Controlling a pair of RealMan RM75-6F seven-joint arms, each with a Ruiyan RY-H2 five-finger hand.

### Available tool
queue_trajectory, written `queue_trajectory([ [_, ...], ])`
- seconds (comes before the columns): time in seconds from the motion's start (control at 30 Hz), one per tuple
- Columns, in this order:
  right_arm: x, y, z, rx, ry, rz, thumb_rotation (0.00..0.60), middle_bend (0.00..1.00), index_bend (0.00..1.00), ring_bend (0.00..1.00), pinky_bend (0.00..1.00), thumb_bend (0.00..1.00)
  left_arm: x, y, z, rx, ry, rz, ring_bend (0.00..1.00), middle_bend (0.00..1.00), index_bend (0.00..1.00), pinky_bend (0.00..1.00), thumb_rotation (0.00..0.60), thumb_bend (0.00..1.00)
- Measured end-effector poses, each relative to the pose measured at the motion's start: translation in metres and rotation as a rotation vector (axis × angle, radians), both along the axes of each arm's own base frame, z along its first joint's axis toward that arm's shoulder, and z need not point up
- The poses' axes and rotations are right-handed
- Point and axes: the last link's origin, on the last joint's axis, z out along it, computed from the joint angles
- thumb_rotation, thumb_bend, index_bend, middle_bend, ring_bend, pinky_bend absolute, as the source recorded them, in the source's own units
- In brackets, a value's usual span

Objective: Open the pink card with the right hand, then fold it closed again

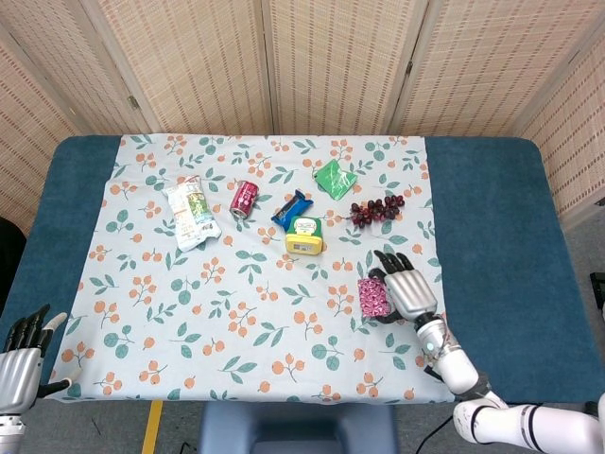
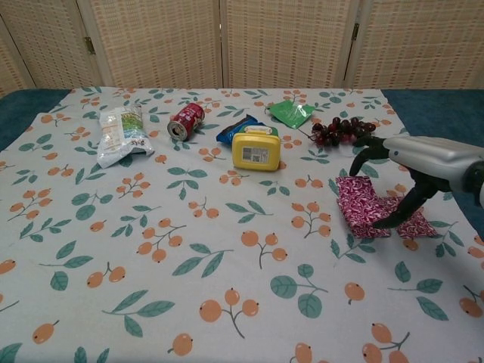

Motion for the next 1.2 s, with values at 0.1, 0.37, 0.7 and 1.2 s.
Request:
queue_trajectory([
  [0.1,-0.017,0.002,0.008,-0.007,0.010,-0.035,0.540,0.05,0.29,0.00,0.00,0.10,0.003,0.001,-0.001,-0.002,0.001,-0.008,0.04,0.00,0.17,0.00,0.600,0.21],
  [0.37,-0.050,0.001,0.014,-0.013,0.024,-0.092,0.538,0.05,0.29,0.00,0.00,0.10,0.007,0.002,-0.003,-0.014,-0.001,-0.015,0.04,0.00,0.17,0.00,0.600,0.21],
  [0.7,-0.062,-0.006,0.008,0.006,0.048,-0.090,0.537,0.05,0.29,0.00,0.00,0.10,0.007,0.000,-0.002,-0.017,0.001,-0.004,0.04,0.00,0.17,0.00,0.600,0.21],
  [1.2,-0.064,-0.010,0.006,0.018,0.052,-0.083,0.536,0.05,0.29,0.00,0.00,0.10,0.008,0.000,-0.002,-0.014,0.001,-0.002,0.04,0.00,0.17,0.00,0.600,0.21],
])
